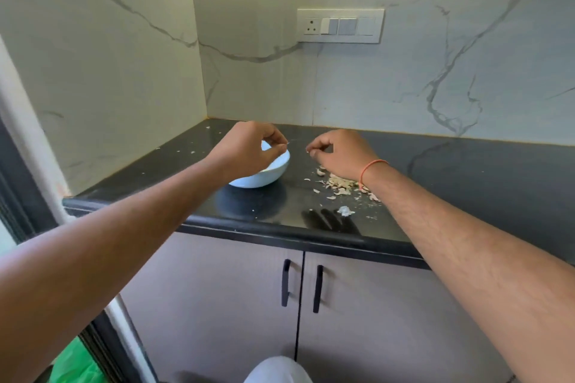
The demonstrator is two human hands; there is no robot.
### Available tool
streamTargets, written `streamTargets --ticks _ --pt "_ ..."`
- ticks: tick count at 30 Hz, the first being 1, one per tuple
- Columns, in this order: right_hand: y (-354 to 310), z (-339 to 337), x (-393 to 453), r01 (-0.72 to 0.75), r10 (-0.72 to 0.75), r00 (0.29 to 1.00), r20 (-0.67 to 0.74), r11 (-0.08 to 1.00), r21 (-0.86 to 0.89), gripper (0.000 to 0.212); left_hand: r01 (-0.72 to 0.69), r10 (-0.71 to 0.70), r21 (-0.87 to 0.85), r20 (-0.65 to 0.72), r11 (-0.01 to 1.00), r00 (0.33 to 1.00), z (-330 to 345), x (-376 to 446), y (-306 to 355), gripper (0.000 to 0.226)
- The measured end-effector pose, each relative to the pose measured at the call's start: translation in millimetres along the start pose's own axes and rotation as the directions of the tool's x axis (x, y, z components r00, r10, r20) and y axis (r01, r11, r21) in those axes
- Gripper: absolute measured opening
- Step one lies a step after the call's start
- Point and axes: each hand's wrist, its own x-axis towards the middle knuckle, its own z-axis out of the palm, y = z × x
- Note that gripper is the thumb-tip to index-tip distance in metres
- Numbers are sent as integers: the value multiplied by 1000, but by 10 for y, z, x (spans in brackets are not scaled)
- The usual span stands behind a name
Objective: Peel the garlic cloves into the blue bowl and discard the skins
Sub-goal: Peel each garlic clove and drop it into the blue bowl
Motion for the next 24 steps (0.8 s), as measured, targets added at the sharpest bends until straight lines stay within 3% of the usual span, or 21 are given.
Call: streamTargets --ticks 2,5,8,10,13,19,24 --pt "217 -174 -122 -9 26 994 103 986 -164 26 -91 91 1 23 996 996 105 -70 281 20" --pt "535 -356 -335 -22 136 949 286 930 -366 48 -229 215 69 170 971 962 415 -119 625 58" --pt "783 -365 -498 3 132 933 334 927 -375 41 -255 154 267 349 929 924 837 -111 785 75" --pt "925 -329 -554 7 97 957 274 934 -357 31 -245 102 332 395 911 913 1067 -51 782 66" --pt "1042 -319 -577 -28 84 979 188 960 -279 22 -130 43 215 368 968 929 1233 108 687 51" --pt "1114 -250 -440 -70 79 992 96 993 -100 15 -92 76 58 234 994 969 1389 388 531 26" --pt "1236 -178 -282 -79 97 991 -92 980 182 14 -115 117 -18 143 993 983 1485 493 429 18"
